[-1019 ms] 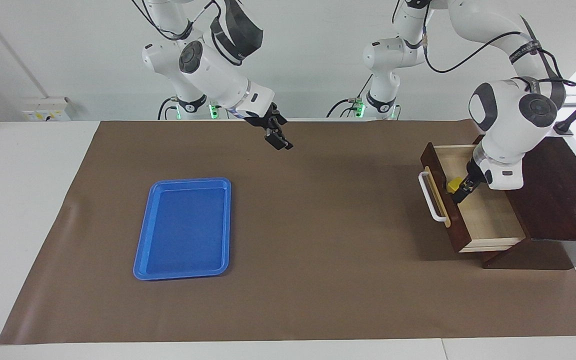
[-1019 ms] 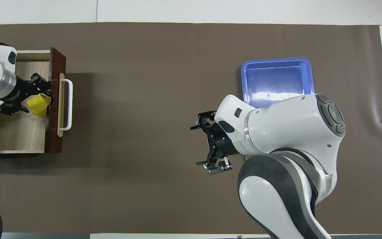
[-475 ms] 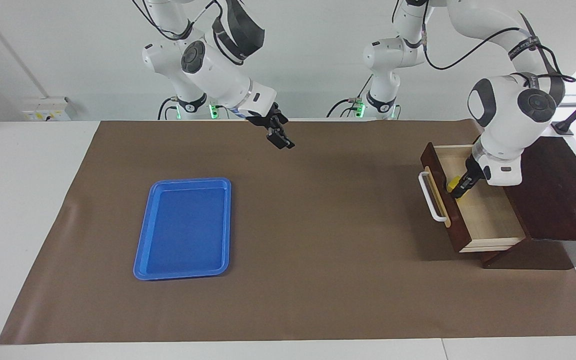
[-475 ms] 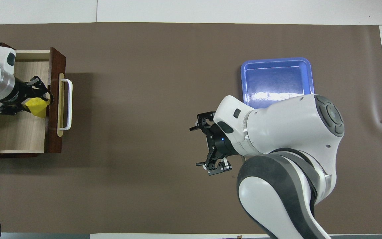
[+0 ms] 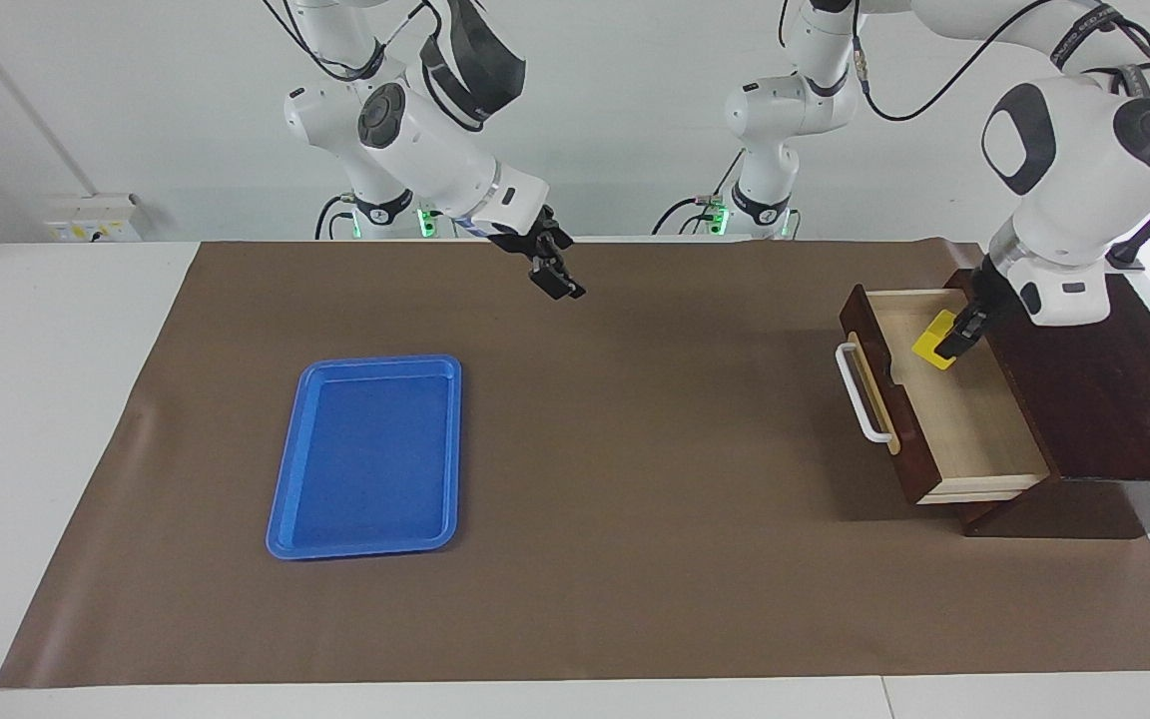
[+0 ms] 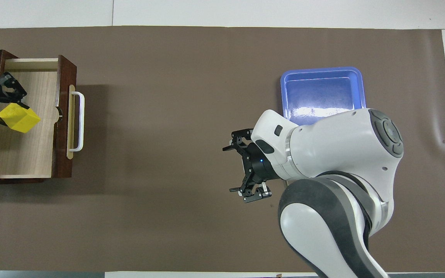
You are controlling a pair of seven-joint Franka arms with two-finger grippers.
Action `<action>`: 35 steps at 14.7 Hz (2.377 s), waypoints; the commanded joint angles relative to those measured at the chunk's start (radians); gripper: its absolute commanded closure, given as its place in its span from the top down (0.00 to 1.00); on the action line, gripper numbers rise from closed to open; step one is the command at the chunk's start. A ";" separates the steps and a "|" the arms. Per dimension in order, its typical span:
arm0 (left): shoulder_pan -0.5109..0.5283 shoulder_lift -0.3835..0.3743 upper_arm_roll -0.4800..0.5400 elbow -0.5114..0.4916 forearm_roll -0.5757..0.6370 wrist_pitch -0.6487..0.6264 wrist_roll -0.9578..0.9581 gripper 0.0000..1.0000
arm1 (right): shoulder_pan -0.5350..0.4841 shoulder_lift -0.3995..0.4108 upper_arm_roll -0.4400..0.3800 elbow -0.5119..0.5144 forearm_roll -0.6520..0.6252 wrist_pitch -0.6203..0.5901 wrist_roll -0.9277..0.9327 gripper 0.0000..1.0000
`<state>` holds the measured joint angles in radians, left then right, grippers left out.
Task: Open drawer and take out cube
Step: 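Lift the yellow cube out of the drawer toward the right gripper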
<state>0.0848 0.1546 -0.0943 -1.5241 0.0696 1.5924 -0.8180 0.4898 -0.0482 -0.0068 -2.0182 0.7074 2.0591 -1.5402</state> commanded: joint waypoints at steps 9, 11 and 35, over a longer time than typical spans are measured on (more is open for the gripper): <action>-0.146 -0.010 -0.010 0.033 -0.115 -0.017 -0.851 0.00 | -0.030 -0.007 0.004 -0.007 0.021 -0.019 0.000 1.00; -0.169 -0.029 -0.034 0.024 -0.186 0.007 -0.976 0.00 | -0.028 0.005 0.005 -0.007 0.023 -0.016 -0.001 1.00; -0.450 -0.207 -0.035 -0.321 -0.163 0.153 -1.213 0.00 | 0.176 0.120 0.017 0.015 0.221 0.332 0.075 1.00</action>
<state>-0.3469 -0.0103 -0.1433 -1.7982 -0.1028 1.7185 -2.0154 0.6637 0.0487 0.0033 -2.0141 0.9014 2.3604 -1.4783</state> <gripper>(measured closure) 0.441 0.000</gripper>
